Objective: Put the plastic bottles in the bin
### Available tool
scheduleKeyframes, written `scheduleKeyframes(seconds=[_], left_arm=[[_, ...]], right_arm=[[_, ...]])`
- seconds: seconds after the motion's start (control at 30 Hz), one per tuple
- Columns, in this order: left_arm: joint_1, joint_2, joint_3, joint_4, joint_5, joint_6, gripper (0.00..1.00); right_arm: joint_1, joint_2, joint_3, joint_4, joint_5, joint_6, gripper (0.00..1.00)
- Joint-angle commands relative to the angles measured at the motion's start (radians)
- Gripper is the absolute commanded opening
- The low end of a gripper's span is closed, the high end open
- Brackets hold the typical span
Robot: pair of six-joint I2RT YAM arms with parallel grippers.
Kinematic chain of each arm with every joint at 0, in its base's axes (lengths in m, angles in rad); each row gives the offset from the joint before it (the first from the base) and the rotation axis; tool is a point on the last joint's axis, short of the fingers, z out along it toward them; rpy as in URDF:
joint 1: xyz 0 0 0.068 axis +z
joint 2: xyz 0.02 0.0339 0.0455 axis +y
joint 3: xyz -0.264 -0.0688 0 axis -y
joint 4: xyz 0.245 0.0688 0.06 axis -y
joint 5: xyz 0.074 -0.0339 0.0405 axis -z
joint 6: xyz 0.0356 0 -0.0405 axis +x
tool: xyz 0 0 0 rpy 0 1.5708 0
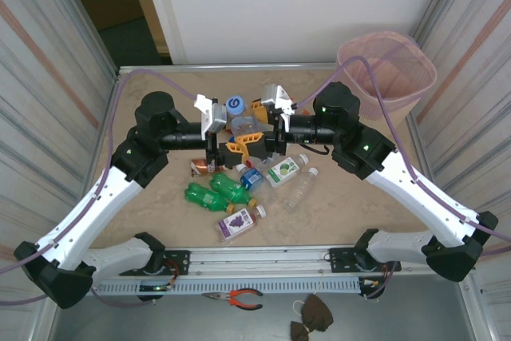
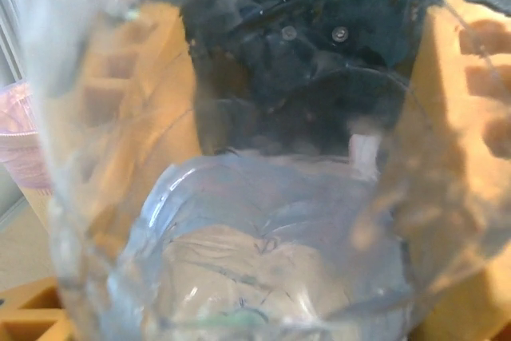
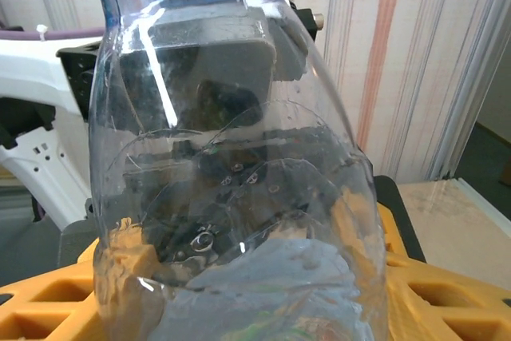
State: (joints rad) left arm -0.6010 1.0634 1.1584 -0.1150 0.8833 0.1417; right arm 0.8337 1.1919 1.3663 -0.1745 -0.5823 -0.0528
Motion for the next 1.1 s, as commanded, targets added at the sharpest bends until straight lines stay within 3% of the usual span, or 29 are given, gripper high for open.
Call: scheduleKeyframes(seconds=[0.0, 0.17, 0.33, 0.7, 0.9, 1.07], left_arm=[[-0.002, -0.042, 0.001, 0.026, -0.026, 0.012, 0.79], [-0.002, -0.085, -0.021, 0.009, -0.087, 0.033, 0.86], [-0.003, -0.129, -0.058, -0.008, -0.170, 0.043, 0.89], [0.001, -0.160, -0.096, -0.102, -0.466, 0.002, 0.90], [0.014, -0.154, -0.108, -0.144, -0.534, -0.047, 0.89], [0.022, -0.135, -0.103, -0.191, -0.573, -0.097, 0.87]], right_arm=[[0.008, -0.023, 0.042, -0.017, 0.038, 0.015, 0.61], [-0.013, -0.028, 0.066, -0.041, 0.093, 0.013, 0.59], [-0.100, -0.029, 0.097, -0.076, 0.143, 0.031, 0.58], [-0.545, 0.022, 0.205, -0.226, 0.251, 0.111, 0.58], [-0.775, 0.129, 0.323, -0.351, 0.260, 0.107, 0.58], [-0.888, 0.263, 0.446, -0.510, 0.267, 0.056, 0.58]])
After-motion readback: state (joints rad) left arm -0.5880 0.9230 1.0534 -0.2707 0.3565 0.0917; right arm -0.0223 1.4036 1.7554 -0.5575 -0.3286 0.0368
